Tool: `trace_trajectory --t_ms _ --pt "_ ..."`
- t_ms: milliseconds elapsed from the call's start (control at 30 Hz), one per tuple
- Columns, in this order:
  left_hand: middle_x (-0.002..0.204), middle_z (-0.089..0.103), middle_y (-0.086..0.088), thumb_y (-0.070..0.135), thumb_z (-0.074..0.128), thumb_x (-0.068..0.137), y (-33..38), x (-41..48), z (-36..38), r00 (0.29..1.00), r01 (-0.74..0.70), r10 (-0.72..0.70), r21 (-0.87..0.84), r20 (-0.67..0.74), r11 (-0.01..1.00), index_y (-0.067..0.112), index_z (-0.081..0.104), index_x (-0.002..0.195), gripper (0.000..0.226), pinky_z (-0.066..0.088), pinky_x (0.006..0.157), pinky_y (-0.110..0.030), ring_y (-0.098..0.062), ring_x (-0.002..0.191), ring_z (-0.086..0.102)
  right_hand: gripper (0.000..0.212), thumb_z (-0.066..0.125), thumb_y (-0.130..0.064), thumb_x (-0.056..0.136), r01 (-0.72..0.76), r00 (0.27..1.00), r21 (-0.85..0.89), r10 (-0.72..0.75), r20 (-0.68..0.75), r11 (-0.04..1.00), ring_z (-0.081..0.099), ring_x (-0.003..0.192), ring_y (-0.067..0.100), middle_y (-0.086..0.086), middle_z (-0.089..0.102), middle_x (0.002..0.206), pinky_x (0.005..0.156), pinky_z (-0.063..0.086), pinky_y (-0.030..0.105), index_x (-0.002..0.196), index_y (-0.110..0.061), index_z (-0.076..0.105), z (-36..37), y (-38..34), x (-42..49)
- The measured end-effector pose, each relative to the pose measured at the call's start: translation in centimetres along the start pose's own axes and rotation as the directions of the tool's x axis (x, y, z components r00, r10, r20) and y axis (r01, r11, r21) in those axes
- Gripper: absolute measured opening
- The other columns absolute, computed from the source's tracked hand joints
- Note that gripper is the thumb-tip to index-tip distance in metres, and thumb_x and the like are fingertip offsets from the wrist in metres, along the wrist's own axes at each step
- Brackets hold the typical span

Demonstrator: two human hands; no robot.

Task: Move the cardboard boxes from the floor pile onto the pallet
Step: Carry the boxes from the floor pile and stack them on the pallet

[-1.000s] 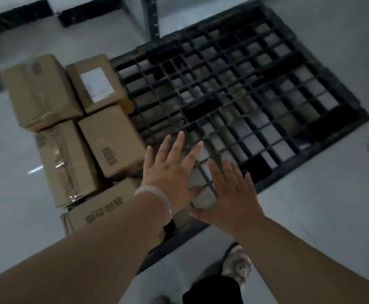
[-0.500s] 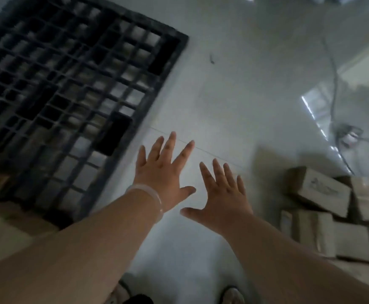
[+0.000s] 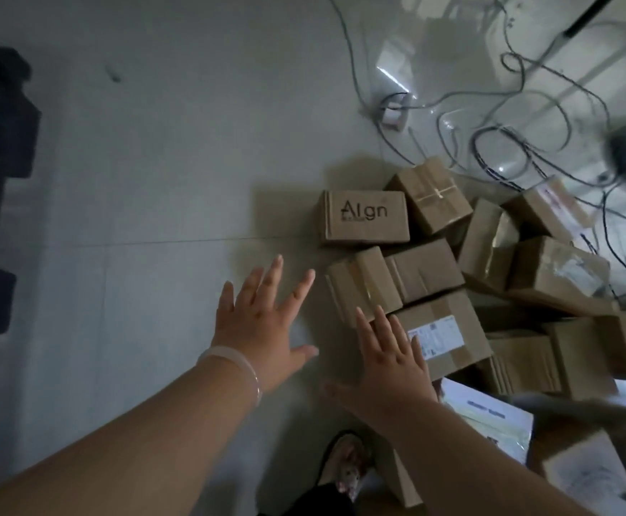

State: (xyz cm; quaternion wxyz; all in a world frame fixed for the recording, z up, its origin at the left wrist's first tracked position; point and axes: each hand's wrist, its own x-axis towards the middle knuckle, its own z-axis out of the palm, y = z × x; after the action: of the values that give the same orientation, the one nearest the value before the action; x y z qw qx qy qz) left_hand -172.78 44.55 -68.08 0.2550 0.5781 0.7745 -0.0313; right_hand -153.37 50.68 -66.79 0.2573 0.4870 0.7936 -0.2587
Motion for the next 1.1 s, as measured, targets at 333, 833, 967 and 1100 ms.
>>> trace_trajectory --t_ms 333,833,967,1100 --pt "0.159 -0.029 0.005 0.078 0.047 0.08 7.3 9.7 4.9 0.99 0.1 -0.087 -0.12 0.109 0.988 0.051 -0.026 0.143 0.1 0.016 0.119 -0.048 -0.024 0.15 -0.005 0.112 0.055 -0.077 0.079 -0.112 0.993 0.112 0.115 -0.021 0.987 -0.026 0.147 0.018 -0.006 -0.028 0.161 0.117 -0.013 0.046 0.149 -0.042 -0.025 0.8 10.4 9.5" --pt "0.141 0.039 -0.01 0.049 0.069 0.085 5.4 22.7 21.5 0.952 0.224 -0.072 -0.517 0.299 0.826 0.072 -0.033 0.12 0.11 0.046 0.098 -0.042 -0.024 0.115 0.055 0.101 0.069 -0.056 0.082 -0.066 0.994 0.445 0.098 -0.05 0.893 0.022 0.145 0.022 -0.021 0.007 0.157 0.105 0.038 0.043 0.137 -0.07 -0.014 9.9 14.9 26.0" --pt "0.142 0.039 -0.007 0.037 0.074 0.084 4.2 21.4 20.3 0.965 0.222 -0.074 -0.634 0.252 0.741 0.07 -0.019 0.134 0.111 0.043 0.105 -0.039 -0.022 0.123 0.052 0.1 0.073 -0.054 0.08 -0.047 0.991 0.471 0.101 -0.09 0.881 0.037 0.136 0.018 -0.014 0.021 0.153 0.093 0.043 0.033 0.142 -0.066 -0.005 9.3 13.6 24.8" --pt "0.142 0.038 -0.004 0.032 0.076 0.083 1.7 18.3 16.4 0.972 0.208 -0.068 -0.701 0.223 0.682 0.065 -0.007 0.142 0.106 0.04 0.106 -0.031 -0.015 0.122 0.049 0.104 0.075 -0.06 0.074 -0.037 0.991 0.485 0.094 -0.094 0.874 0.037 0.128 0.013 -0.015 0.022 0.15 0.086 0.038 0.028 0.143 -0.064 -0.002 7.1 9.9 22.3"
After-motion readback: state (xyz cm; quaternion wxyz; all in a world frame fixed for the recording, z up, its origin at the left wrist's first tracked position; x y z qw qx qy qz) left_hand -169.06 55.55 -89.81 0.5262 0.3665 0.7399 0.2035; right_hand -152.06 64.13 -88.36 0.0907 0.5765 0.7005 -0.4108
